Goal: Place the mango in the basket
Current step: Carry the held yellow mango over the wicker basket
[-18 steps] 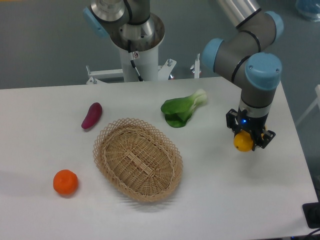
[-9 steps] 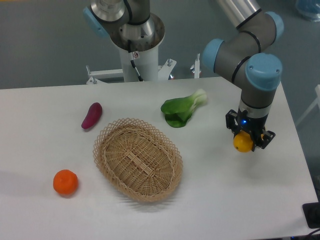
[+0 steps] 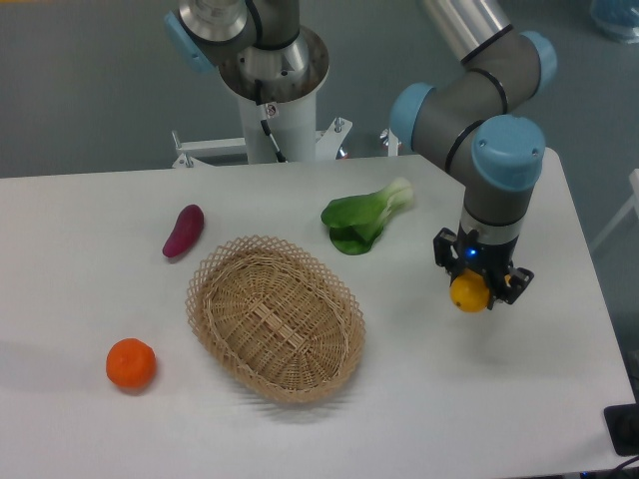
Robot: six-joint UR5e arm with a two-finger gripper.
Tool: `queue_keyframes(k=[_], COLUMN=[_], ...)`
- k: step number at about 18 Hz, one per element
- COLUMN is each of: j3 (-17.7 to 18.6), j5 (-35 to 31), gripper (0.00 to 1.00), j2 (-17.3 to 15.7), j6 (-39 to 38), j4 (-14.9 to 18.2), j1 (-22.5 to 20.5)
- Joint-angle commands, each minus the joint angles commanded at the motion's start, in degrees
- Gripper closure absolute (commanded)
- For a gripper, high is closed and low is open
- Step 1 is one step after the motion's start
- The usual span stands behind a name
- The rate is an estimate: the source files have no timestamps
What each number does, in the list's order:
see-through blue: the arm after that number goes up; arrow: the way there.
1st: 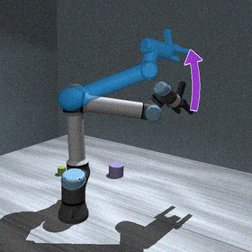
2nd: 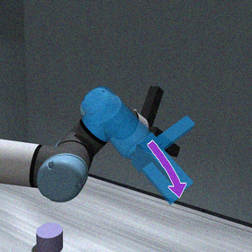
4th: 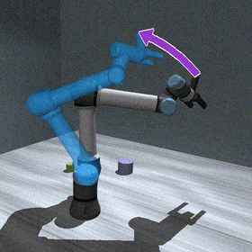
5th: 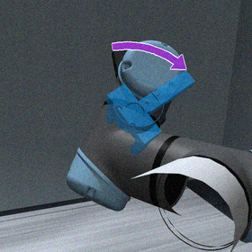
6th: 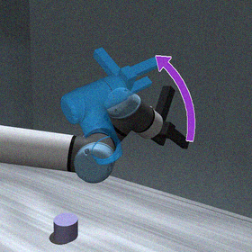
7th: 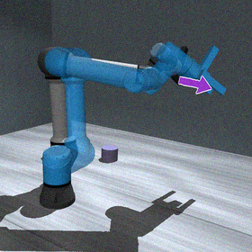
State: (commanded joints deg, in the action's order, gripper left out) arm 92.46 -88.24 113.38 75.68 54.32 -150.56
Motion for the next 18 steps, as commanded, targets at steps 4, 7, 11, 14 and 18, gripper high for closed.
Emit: queue_keyframes(k=[4, 7, 11, 14, 18], j3=[0.1, 0.3, 0.5, 1.3, 3.0], j5=[0.0, 0.0, -0.1, -0.2, -0.5], gripper=[0.51, 0.51, 0.5, 0.5, 0.47], j2=[0.0, 0.0, 0.0, -0.1, -0.4], j6=[-5.0, -7.6, -11.4, -14.3, -17.9], j4=[0.0, 0.0, -0.1, -0.2, -0.1], j1=[2.8, 4.8, 8.3, 11.3, 16.0])
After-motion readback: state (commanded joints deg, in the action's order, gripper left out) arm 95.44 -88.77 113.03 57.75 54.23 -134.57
